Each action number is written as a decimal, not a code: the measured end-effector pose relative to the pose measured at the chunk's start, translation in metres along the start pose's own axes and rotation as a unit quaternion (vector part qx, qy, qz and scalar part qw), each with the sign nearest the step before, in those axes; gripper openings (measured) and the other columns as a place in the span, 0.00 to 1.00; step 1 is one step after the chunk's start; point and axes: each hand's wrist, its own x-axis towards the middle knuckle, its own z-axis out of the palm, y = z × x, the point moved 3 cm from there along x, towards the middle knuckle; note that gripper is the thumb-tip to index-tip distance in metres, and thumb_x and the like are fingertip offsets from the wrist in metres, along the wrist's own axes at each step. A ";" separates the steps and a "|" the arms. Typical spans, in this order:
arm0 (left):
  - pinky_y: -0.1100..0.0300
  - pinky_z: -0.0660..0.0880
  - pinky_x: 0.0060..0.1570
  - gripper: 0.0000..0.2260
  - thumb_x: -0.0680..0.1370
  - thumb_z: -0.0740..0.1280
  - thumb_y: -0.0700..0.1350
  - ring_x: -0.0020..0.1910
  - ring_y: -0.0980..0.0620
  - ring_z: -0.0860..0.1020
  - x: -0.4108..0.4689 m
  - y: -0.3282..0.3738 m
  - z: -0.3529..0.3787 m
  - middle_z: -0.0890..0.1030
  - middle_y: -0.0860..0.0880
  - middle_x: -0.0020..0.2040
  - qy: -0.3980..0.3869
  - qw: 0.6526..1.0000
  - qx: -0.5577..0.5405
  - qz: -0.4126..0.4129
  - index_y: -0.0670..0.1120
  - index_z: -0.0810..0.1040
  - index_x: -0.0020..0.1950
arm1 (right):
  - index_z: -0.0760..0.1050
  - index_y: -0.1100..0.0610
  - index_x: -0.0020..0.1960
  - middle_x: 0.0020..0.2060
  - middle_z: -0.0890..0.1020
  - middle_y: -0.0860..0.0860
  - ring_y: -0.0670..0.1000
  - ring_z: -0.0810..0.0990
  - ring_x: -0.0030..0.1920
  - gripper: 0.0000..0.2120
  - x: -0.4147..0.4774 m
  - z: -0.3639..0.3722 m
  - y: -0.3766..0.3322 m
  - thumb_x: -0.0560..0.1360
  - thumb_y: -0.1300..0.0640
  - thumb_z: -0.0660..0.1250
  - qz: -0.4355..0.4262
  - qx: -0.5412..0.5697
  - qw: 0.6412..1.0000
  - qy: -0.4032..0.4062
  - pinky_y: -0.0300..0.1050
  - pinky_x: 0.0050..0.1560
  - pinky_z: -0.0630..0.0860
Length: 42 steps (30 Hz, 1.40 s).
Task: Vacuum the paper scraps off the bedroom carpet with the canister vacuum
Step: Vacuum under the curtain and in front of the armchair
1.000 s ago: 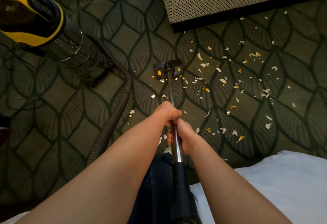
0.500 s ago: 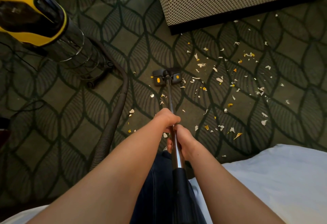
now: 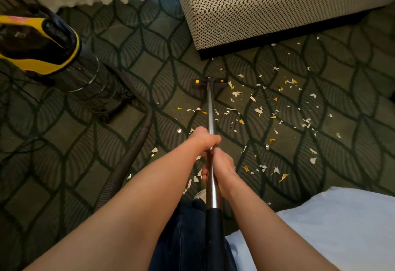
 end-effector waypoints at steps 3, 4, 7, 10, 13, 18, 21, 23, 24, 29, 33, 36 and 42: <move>0.53 0.82 0.45 0.15 0.70 0.68 0.46 0.45 0.46 0.81 0.009 0.034 0.001 0.81 0.43 0.48 0.004 1.000 -0.008 0.024 0.43 0.76 0.56 | 0.76 0.57 0.59 0.30 0.75 0.55 0.50 0.73 0.24 0.16 0.011 -0.008 -0.028 0.83 0.49 0.55 -0.036 0.001 0.999 0.012 0.40 0.23 0.73; 0.52 0.82 0.46 0.15 0.70 0.68 0.46 0.45 0.46 0.81 0.015 0.043 0.003 0.81 0.43 0.48 0.003 1.000 -0.011 0.028 0.44 0.76 0.55 | 0.76 0.58 0.59 0.29 0.75 0.55 0.50 0.73 0.24 0.16 0.016 -0.011 -0.037 0.82 0.49 0.55 -0.041 0.002 0.999 0.016 0.40 0.23 0.72; 0.50 0.81 0.48 0.15 0.70 0.69 0.47 0.45 0.47 0.81 0.034 0.066 0.007 0.81 0.44 0.48 0.003 0.999 -0.016 0.036 0.45 0.75 0.56 | 0.76 0.59 0.58 0.30 0.75 0.55 0.51 0.73 0.24 0.15 0.031 -0.019 -0.062 0.82 0.50 0.56 -0.052 -0.002 0.998 0.025 0.41 0.24 0.73; 0.50 0.81 0.48 0.15 0.72 0.69 0.48 0.45 0.48 0.81 0.059 0.083 0.009 0.80 0.45 0.48 0.004 0.999 -0.013 0.038 0.45 0.73 0.55 | 0.75 0.58 0.56 0.32 0.75 0.55 0.50 0.74 0.25 0.14 0.046 -0.024 -0.088 0.83 0.50 0.56 -0.051 -0.017 0.998 0.028 0.40 0.23 0.73; 0.50 0.80 0.49 0.16 0.72 0.69 0.48 0.46 0.48 0.80 0.082 0.100 0.007 0.78 0.46 0.49 0.003 0.999 -0.013 0.030 0.49 0.69 0.56 | 0.75 0.58 0.54 0.30 0.75 0.55 0.50 0.74 0.25 0.14 0.064 -0.026 -0.113 0.83 0.50 0.56 -0.041 -0.037 0.998 0.035 0.40 0.22 0.73; 0.50 0.81 0.48 0.21 0.72 0.70 0.49 0.47 0.47 0.81 0.133 0.138 0.004 0.78 0.45 0.51 -0.008 1.000 -0.015 0.024 0.46 0.68 0.61 | 0.76 0.56 0.55 0.30 0.75 0.55 0.49 0.74 0.25 0.15 0.104 -0.030 -0.160 0.83 0.48 0.55 -0.031 -0.061 0.997 0.042 0.39 0.23 0.73; 0.53 0.82 0.45 0.22 0.73 0.69 0.49 0.46 0.48 0.81 0.162 0.161 0.001 0.78 0.45 0.52 -0.015 1.000 -0.024 0.009 0.45 0.67 0.63 | 0.76 0.57 0.57 0.31 0.75 0.55 0.49 0.74 0.25 0.16 0.131 -0.032 -0.190 0.83 0.47 0.56 -0.020 -0.064 0.997 0.029 0.40 0.23 0.73; 0.54 0.81 0.44 0.21 0.74 0.69 0.47 0.46 0.48 0.80 0.180 0.177 -0.002 0.77 0.45 0.53 -0.016 1.000 -0.025 0.004 0.46 0.66 0.65 | 0.78 0.58 0.55 0.29 0.75 0.55 0.49 0.74 0.24 0.18 0.151 -0.034 -0.211 0.82 0.46 0.57 0.000 -0.071 0.997 0.025 0.40 0.23 0.73; 0.53 0.81 0.46 0.22 0.75 0.68 0.47 0.46 0.48 0.80 0.188 0.183 -0.002 0.76 0.45 0.54 -0.019 1.000 -0.022 0.002 0.47 0.66 0.65 | 0.78 0.59 0.55 0.28 0.75 0.55 0.49 0.74 0.23 0.18 0.160 -0.036 -0.219 0.82 0.46 0.57 0.012 -0.075 0.997 0.024 0.40 0.22 0.73; 0.50 0.81 0.49 0.21 0.77 0.67 0.46 0.51 0.45 0.80 0.200 0.187 0.024 0.76 0.44 0.56 -0.066 0.997 0.000 -0.036 0.49 0.65 0.68 | 0.77 0.56 0.56 0.31 0.75 0.54 0.49 0.74 0.24 0.17 0.181 -0.054 -0.217 0.82 0.45 0.56 0.042 -0.097 0.993 0.048 0.39 0.23 0.72; 0.48 0.81 0.49 0.19 0.77 0.66 0.43 0.51 0.43 0.81 0.206 0.207 0.039 0.77 0.43 0.54 -0.070 0.996 -0.011 -0.059 0.46 0.67 0.67 | 0.77 0.56 0.56 0.31 0.75 0.54 0.49 0.73 0.24 0.18 0.192 -0.075 -0.230 0.82 0.44 0.56 0.068 -0.094 0.993 0.035 0.40 0.23 0.71; 0.51 0.82 0.47 0.16 0.78 0.66 0.40 0.48 0.45 0.82 0.203 0.225 0.050 0.78 0.44 0.47 -0.091 0.992 -0.028 -0.080 0.43 0.70 0.65 | 0.76 0.56 0.57 0.30 0.74 0.54 0.48 0.73 0.24 0.17 0.193 -0.096 -0.240 0.82 0.44 0.57 0.085 -0.105 0.991 0.001 0.40 0.23 0.71; 0.56 0.82 0.39 0.07 0.77 0.67 0.40 0.39 0.47 0.82 0.194 0.257 0.070 0.80 0.43 0.41 -0.073 0.991 -0.016 -0.111 0.42 0.74 0.53 | 0.75 0.60 0.58 0.28 0.73 0.54 0.49 0.72 0.23 0.19 0.194 -0.133 -0.260 0.82 0.45 0.57 0.115 -0.123 0.985 -0.032 0.40 0.21 0.71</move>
